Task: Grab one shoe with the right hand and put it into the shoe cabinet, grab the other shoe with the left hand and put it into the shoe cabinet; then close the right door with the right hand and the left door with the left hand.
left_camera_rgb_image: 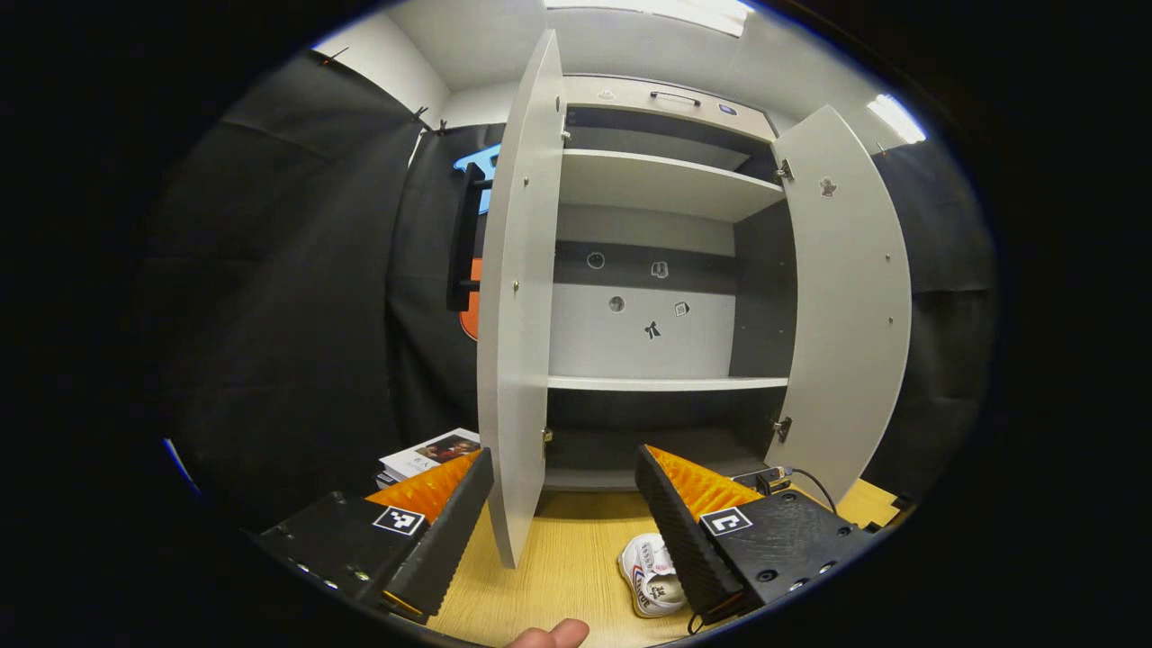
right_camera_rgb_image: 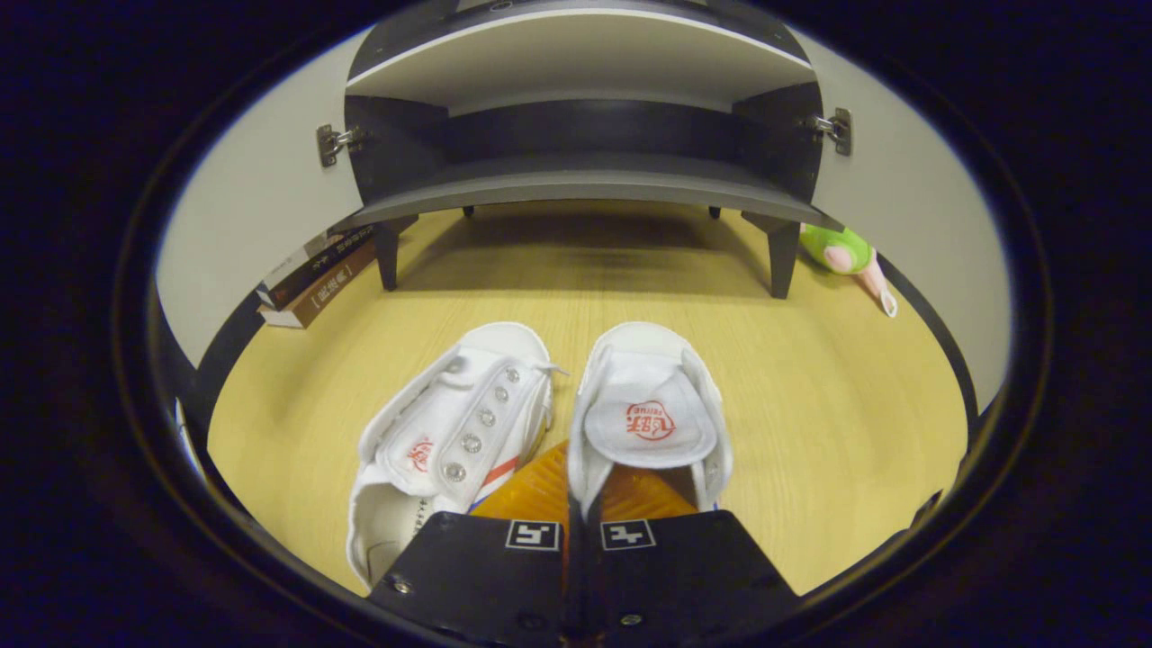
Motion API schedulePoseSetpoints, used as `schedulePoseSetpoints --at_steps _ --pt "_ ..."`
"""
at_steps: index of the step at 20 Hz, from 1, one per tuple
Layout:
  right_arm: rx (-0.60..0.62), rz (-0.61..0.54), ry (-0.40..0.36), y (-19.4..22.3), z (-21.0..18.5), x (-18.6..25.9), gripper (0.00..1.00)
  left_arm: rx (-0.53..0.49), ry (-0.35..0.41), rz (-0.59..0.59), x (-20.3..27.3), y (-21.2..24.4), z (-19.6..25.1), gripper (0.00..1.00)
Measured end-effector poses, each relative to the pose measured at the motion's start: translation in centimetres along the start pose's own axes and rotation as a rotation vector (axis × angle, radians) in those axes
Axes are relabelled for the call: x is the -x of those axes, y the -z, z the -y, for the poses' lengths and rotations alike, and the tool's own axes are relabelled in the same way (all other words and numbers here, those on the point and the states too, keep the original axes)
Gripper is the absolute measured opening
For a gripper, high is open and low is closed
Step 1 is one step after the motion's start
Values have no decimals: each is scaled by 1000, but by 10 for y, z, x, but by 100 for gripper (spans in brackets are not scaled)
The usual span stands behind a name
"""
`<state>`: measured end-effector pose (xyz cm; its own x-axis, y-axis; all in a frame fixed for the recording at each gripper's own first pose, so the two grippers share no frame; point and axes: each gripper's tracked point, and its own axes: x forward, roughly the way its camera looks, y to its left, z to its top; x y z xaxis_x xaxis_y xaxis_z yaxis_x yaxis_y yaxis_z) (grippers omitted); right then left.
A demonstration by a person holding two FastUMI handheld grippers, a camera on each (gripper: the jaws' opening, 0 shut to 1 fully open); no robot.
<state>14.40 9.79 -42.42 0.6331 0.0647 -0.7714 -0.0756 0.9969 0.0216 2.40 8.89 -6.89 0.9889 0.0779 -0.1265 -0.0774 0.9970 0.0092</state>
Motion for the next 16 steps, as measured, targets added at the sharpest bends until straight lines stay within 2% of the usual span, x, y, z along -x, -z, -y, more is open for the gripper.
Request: schedulePoseSetpoints --at_steps 5,8,12,16 --pt "3 50 18 -9 11 15 4 3 14 6 1 -2 10 95" --pt "15 114 14 -27 15 39 4 9 21 10 2 -3 13 95" --pt "85 214 7 -75 15 90 4 28 29 20 3 -5 20 95" --pt "105 286 -32 -143 10 143 3 44 38 34 7 -9 27 95"
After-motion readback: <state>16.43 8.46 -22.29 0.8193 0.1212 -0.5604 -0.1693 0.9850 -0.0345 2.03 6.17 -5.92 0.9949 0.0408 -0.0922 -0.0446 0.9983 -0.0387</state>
